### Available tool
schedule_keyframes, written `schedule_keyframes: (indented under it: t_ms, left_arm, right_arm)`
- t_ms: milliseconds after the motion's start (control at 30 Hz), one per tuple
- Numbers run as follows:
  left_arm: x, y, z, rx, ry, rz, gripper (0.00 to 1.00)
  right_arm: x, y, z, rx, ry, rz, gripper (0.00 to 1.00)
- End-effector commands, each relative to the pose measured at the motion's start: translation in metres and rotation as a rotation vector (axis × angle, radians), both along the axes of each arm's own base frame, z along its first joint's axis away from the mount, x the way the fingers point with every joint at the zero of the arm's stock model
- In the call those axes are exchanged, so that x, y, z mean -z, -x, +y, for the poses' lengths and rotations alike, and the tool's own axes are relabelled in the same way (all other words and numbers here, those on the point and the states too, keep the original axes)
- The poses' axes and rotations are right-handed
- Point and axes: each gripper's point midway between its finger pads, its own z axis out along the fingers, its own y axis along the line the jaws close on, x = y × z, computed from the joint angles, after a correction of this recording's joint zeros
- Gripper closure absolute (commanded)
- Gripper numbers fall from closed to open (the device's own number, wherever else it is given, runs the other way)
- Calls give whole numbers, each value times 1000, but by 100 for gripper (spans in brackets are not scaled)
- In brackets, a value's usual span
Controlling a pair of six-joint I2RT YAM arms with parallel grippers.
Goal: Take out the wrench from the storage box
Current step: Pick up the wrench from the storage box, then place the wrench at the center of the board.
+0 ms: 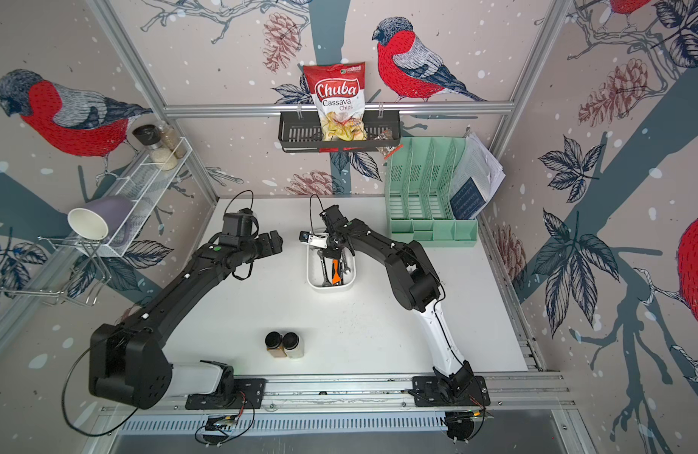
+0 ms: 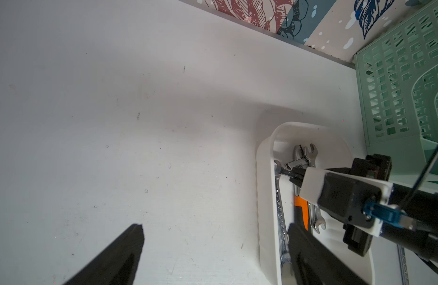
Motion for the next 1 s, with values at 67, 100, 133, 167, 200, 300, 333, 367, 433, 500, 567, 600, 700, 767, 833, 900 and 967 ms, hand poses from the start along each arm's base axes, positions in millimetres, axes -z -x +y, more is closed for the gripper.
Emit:
schedule_keyframes:
  t_ms: [67, 100, 133, 167, 200, 300, 333, 367, 433, 500, 567, 600, 700, 767, 833, 900, 967]
  left_arm:
    - [-11, -2, -2, 3, 27, -37, 5]
    - [-12, -1, -4, 13, 36, -41, 5]
    - [-13, -1, -5, 17, 42, -45, 5]
    - [-14, -1, -6, 21, 47, -47, 5]
    - [-15, 0, -6, 22, 48, -49, 5]
    - [-19, 0, -6, 22, 53, -61, 5]
    - [-20, 1, -7, 24, 55, -62, 5]
    - [-22, 1, -7, 24, 57, -66, 5]
    - [-24, 2, -6, 24, 57, -73, 5]
    - [-27, 3, -6, 24, 59, -81, 5]
    - [-28, 3, -7, 28, 64, -85, 6]
    - [-29, 3, -8, 30, 69, -85, 6]
    - [-31, 5, -12, 38, 74, -88, 6]
    - [-32, 7, -17, 47, 69, -92, 6]
    - [-33, 10, -23, 60, 62, -98, 6]
    - [-35, 12, -30, 72, 57, -99, 6]
    - [-35, 15, -35, 82, 50, -101, 6]
  right_arm:
    - [-26, -12, 3, 125, -70, -60, 100]
    - [-30, -15, 1, 155, -82, -66, 100]
    - [-33, -17, -1, 179, -88, -71, 100]
    - [-38, -20, -3, 213, -96, -81, 100]
    - [-43, -23, -5, 246, -108, -89, 100]
    - [-62, -26, -11, 337, -158, -104, 100]
    - [-69, -28, -13, 365, -177, -113, 100]
    - [-76, -29, -16, 404, -199, -122, 100]
    - [-89, -31, -23, 480, -239, -139, 100]
    - [-102, -33, -31, 566, -281, -146, 100]
    - [-112, -28, -38, 629, -311, -144, 100]
    - [-116, -23, -44, 661, -323, -148, 100]
    - [-124, -1, -61, 735, -361, -151, 100]
    - [-128, 14, -74, 782, -393, -143, 100]
    - [-130, 30, -89, 827, -418, -137, 100]
    - [-128, 48, -103, 871, -437, -134, 100]
    - [-122, 62, -117, 918, -454, -125, 100]
